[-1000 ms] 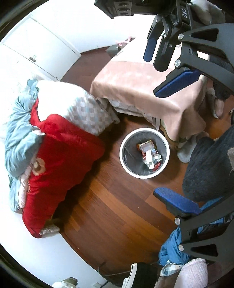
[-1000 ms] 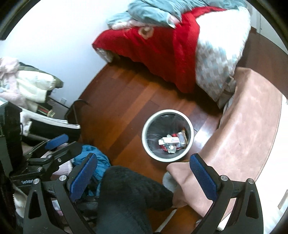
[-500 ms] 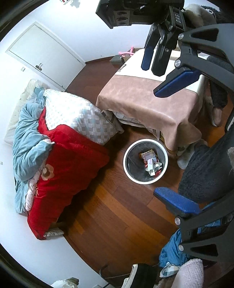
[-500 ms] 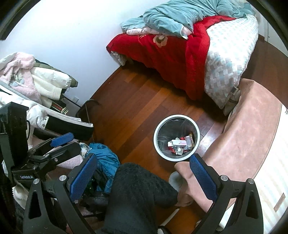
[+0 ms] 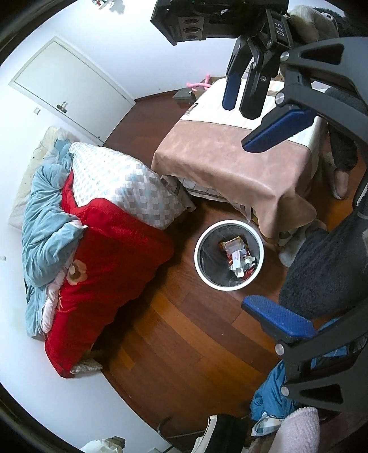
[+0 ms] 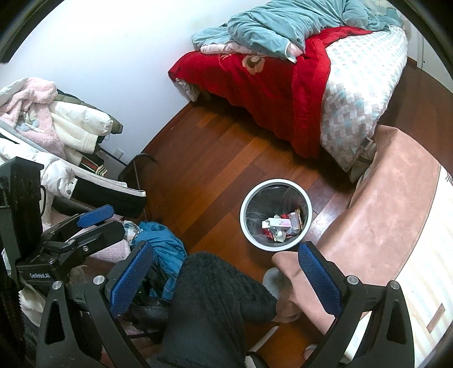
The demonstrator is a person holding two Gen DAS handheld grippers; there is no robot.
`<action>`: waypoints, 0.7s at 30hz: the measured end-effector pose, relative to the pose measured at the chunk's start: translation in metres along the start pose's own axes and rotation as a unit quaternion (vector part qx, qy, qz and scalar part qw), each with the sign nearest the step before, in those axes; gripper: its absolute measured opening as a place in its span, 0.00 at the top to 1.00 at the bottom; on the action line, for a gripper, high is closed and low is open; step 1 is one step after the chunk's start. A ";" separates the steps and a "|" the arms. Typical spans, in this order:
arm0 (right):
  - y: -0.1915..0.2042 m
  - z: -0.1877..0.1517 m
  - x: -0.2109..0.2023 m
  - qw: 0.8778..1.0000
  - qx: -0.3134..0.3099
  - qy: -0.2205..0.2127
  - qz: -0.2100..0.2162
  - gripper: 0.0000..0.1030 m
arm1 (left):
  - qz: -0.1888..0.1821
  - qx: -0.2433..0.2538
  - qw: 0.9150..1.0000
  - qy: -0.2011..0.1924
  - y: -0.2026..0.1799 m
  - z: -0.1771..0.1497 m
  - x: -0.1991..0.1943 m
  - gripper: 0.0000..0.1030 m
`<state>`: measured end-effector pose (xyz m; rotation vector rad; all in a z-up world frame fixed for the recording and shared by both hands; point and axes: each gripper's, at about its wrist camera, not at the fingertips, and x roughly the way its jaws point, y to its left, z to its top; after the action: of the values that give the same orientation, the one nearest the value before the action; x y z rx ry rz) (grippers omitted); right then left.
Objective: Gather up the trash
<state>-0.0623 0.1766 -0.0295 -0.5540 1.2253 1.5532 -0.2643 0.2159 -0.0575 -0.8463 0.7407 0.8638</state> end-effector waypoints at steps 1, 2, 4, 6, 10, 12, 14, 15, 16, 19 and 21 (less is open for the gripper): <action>0.000 0.000 -0.001 1.000 0.000 0.000 0.000 0.00 | 0.001 0.000 1.000 0.000 0.000 0.000 0.000 0.00; 0.001 -0.001 -0.001 1.000 -0.001 0.001 0.000 0.00 | 0.001 0.001 1.000 0.001 0.000 0.000 0.000 0.00; 0.002 -0.001 -0.001 1.000 -0.001 0.003 0.000 0.00 | 0.000 0.003 1.000 0.002 -0.001 -0.001 0.000 0.00; 0.005 -0.002 -0.002 1.000 -0.002 0.004 -0.001 0.00 | -0.002 0.003 1.000 0.003 -0.002 -0.001 0.000 0.00; 0.006 -0.001 -0.002 1.000 -0.001 0.003 -0.001 0.00 | -0.005 0.004 1.000 0.005 -0.004 -0.002 0.001 0.00; 0.006 0.000 -0.001 1.000 0.001 0.003 -0.001 0.00 | -0.006 0.005 1.000 0.005 -0.003 -0.001 0.000 0.00; 0.006 0.000 -0.001 1.000 0.001 0.003 -0.001 0.00 | -0.007 0.005 1.000 0.005 -0.003 -0.001 0.000 0.00; 0.006 -0.001 -0.001 1.000 0.001 0.002 -0.001 0.00 | -0.008 0.004 1.000 0.005 -0.003 -0.001 0.000 0.00; 0.006 0.000 -0.001 1.000 0.001 0.002 -0.001 0.00 | -0.009 0.004 1.000 0.005 -0.002 -0.001 -0.001 0.00; 0.006 -0.001 -0.001 1.000 0.000 0.003 0.000 0.00 | -0.010 0.004 1.000 0.005 -0.002 -0.001 -0.001 0.00; 0.006 -0.001 -0.002 1.000 0.000 0.003 0.000 0.00 | -0.010 0.004 1.000 0.005 -0.001 -0.001 -0.002 0.00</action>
<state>-0.0676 0.1750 -0.0261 -0.5593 1.2302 1.5529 -0.2640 0.2137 -0.0562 -0.8492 0.7425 0.8395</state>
